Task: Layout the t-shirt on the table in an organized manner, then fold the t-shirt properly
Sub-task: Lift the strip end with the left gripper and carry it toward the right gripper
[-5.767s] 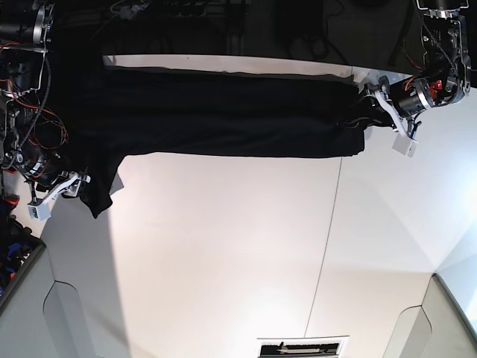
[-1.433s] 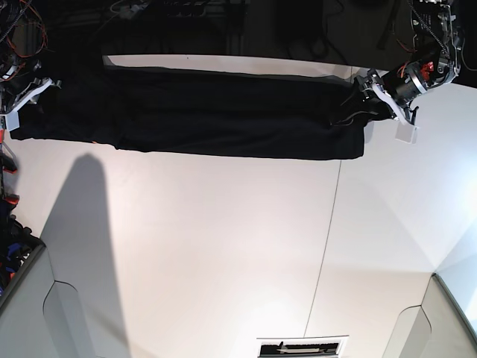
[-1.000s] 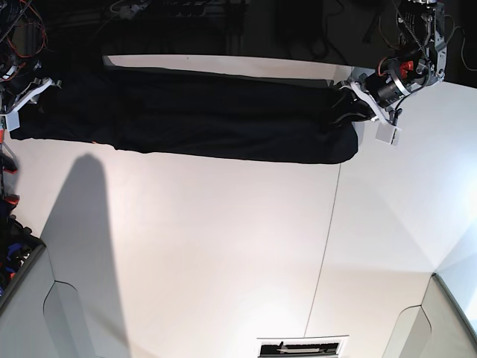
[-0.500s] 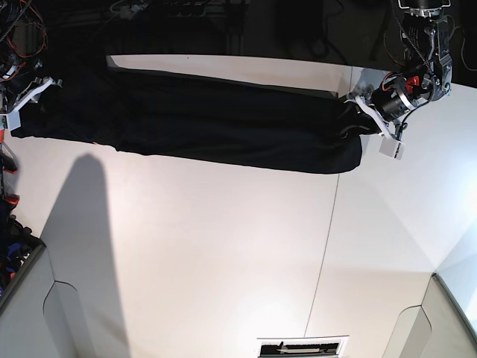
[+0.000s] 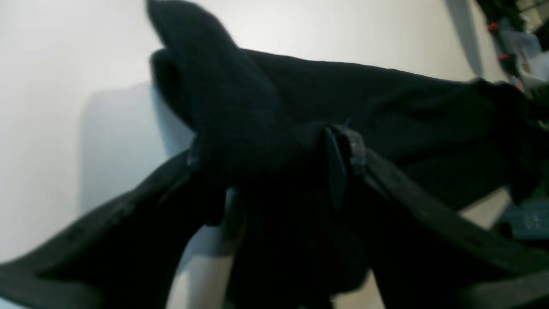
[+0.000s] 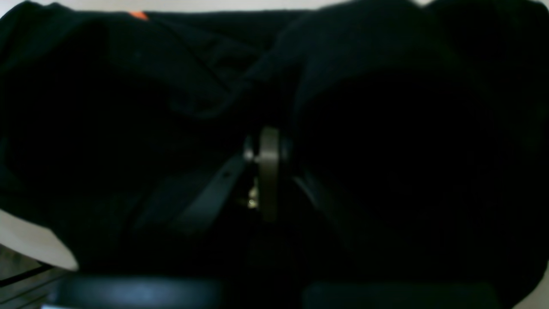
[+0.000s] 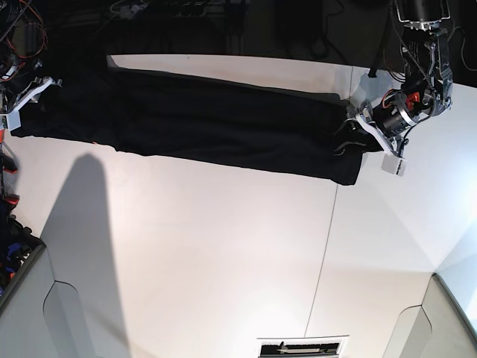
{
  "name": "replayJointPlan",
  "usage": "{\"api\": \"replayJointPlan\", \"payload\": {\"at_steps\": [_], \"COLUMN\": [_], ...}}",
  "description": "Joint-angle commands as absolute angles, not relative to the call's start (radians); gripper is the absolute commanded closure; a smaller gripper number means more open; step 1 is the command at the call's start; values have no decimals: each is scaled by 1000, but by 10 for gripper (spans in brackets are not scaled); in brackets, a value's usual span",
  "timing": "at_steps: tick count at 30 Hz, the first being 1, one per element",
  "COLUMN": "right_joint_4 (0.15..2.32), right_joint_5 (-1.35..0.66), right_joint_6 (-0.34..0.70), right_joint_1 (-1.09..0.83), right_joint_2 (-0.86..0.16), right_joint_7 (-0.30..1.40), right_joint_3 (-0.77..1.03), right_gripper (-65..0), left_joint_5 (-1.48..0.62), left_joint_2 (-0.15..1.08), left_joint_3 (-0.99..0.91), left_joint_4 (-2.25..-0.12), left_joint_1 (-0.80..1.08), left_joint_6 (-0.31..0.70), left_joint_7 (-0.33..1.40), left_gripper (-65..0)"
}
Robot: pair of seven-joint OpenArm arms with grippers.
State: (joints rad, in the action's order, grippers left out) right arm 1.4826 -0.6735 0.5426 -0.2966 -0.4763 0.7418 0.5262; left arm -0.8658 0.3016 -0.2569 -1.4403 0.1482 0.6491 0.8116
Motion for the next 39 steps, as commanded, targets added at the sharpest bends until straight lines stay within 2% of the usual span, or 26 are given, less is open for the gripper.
{"api": "replayJointPlan", "payload": {"at_steps": [1, 5, 6, 7, 9, 10, 22, 27, 39], "right_joint_4": [1493, 1493, 1493, 1493, 1493, 1493, 1493, 1512, 1661], "right_joint_5": [-677, -677, -677, -677, -677, -677, -721, -764, -770], "right_joint_6": [547, 547, 547, 547, 547, 547, 546, 577, 572], "right_joint_1": [-297, -297, -297, -297, -297, -297, -297, -288, -289], "right_joint_2": [-496, -496, -496, -496, -496, -496, -498, -498, -498], "right_joint_7": [745, 745, 745, 745, 745, 745, 729, 743, 764], "right_joint_3": [534, 534, 534, 534, 534, 534, 535, 535, 535], "right_gripper": [0, 0, 0, 0, 0, 0, 0, 0, 0], "left_joint_5": [-873, -870, -863, -843, -803, -785, -668, -668, -692], "left_joint_2": [310, 287, 278, 268, 249, 243, 246, 305, 478], "left_joint_3": [-262, -262, -262, -262, -262, -262, -334, -362, -362], "left_joint_4": [-1438, -1395, -1391, -1390, -1390, -1390, -1390, -1390, -1406], "left_joint_1": [136, 129, 124, 120, 113, 114, 97, 91, 83], "left_joint_6": [638, 636, 636, 636, 636, 636, 638, 638, 645], "left_joint_7": [797, 772, 770, 768, 758, 746, 711, 710, 764], "left_gripper": [-367, -361, -330, -264, -75, 0, 0, 0, 0]}}
